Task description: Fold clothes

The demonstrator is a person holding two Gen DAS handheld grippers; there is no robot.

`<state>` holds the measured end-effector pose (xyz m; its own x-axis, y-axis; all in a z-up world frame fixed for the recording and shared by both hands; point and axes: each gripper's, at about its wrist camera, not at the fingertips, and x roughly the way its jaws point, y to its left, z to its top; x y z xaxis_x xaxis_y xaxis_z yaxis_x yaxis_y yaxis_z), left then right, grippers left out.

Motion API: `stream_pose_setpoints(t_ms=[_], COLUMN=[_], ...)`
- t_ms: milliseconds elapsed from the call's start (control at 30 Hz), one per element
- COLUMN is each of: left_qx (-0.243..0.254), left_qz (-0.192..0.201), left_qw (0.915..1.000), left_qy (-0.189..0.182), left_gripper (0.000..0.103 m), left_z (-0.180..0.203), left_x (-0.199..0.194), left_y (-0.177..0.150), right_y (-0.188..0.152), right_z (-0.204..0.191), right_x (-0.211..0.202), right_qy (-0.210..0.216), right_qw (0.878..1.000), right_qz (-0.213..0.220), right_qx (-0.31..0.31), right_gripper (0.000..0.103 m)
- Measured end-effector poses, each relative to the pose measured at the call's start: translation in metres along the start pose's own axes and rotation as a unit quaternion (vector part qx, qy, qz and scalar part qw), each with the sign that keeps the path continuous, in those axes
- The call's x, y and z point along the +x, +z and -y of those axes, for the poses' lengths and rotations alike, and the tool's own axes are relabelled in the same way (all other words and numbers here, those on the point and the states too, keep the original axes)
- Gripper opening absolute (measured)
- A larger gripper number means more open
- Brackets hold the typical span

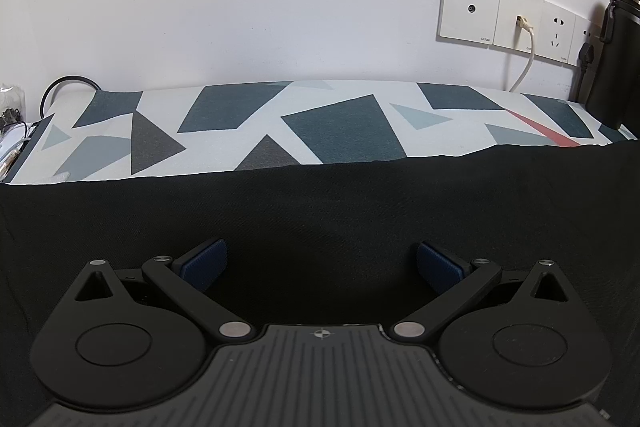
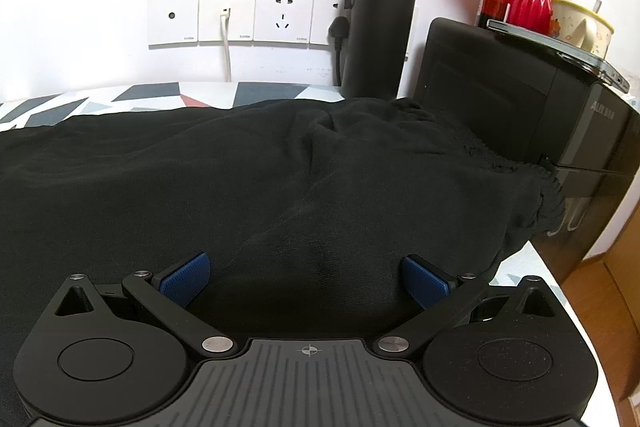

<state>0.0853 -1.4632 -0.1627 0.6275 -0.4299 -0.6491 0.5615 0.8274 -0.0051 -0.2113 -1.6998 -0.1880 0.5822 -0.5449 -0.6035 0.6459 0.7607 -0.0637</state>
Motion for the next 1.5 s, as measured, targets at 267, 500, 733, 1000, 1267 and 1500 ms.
stream_pose_setpoints(t_ms=[267,500,733,1000,1267,1500], left_qx=[0.001,0.001,0.005,-0.042,-0.198,-0.359], left_qz=[0.000,0.000,-0.003,0.007,0.105,0.102], left_qw=[1.0000,1.0000,1.0000,0.9975,0.9702,0.9278], left_qy=[0.001,0.001,0.004,-0.056,-0.093,-0.004], left_gripper=[0.103,0.103,0.103,0.092,0.092,0.057], left_z=[0.000,-0.001,0.002,-0.030,-0.133,-0.245], left_x=[0.000,-0.001,-0.001,-0.027,-0.165,-0.208], left_y=[0.000,0.000,0.001,0.000,-0.073,-0.149], right_y=[0.000,0.000,0.000,0.000,0.000,0.000], right_z=[0.000,-0.002,-0.001,-0.001,-0.006,-0.005], right_x=[0.000,0.000,0.000,0.000,-0.001,-0.002], right_qy=[0.000,-0.005,-0.001,-0.002,-0.009,-0.002], right_qw=[1.000,1.000,1.000,1.000,1.000,1.000], right_qz=[0.000,0.003,0.001,0.001,0.003,0.003], right_qx=[0.002,-0.003,0.003,0.005,-0.005,-0.003], right_gripper=[0.102,0.102,0.102,0.102,0.102,0.102])
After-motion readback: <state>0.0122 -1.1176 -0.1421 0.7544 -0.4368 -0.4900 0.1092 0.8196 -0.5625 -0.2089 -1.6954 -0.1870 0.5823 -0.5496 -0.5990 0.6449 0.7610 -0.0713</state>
